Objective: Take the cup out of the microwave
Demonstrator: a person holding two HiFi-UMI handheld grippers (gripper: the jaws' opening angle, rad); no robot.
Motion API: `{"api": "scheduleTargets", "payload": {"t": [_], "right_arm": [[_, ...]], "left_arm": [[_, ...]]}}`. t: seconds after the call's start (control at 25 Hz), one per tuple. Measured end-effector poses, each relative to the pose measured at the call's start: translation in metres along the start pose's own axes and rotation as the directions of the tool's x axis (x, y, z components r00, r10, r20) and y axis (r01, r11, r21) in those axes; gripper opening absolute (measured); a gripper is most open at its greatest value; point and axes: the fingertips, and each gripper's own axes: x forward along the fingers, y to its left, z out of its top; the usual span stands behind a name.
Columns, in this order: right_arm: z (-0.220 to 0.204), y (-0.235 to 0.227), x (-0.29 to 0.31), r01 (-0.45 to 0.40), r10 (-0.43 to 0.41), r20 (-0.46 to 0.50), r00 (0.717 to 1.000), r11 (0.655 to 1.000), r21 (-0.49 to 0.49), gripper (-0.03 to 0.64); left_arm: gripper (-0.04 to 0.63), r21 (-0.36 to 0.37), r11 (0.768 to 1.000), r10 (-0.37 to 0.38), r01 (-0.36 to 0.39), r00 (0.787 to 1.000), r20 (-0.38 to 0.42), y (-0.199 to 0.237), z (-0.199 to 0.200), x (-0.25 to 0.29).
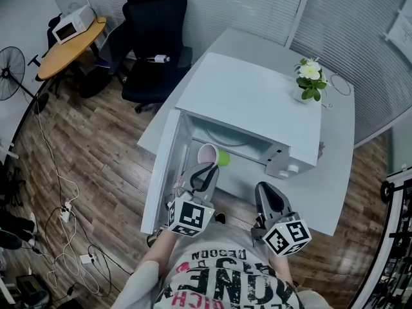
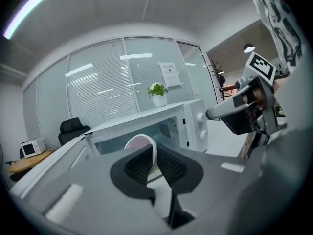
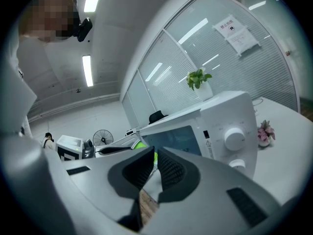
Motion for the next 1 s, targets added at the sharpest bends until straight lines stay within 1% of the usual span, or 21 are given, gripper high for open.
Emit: {"api": "scheduleTargets", "payload": {"t": [0.2, 0.36, 0.64, 0.8, 1.0], "right_arm": [[0.001, 0.002, -0.005, 0.01, -0.01, 0.003, 1.0, 1.0, -0.006, 0.028], [0.0, 0.003, -0.008, 0.007, -0.007, -0.004, 1.0, 1.0, -0.013, 0.028], [-0.003, 0.008, -0.014, 0.01, -0.01, -0.001, 1.0, 1.0, -0.01, 0.028], [-0.004, 0.011, -0.016, 0.015, -0.015, -0.006, 1.0, 1.0, -0.014, 0.028], [-0.005, 0.016, -0.016, 0.031, -0.031, -0.007, 0.999, 0.999, -0.022, 0.028]], "left_arm": [[0.038, -0.037, 0.998, 0.044, -0.043, 0.998, 0.033, 0.007, 0.0, -0.008], [0.038, -0.057, 0.997, 0.06, -0.057, 0.996, 0.058, 0.007, 0.002, -0.013], [0.038, -0.064, 0.995, 0.077, -0.07, 0.992, 0.103, 0.011, 0.012, -0.023], [0.038, -0.082, 0.994, 0.084, -0.074, 0.989, 0.123, 0.012, 0.014, -0.026], [0.038, -0.079, 0.993, 0.092, -0.082, 0.987, 0.128, 0.019, 0.012, -0.032]]}}
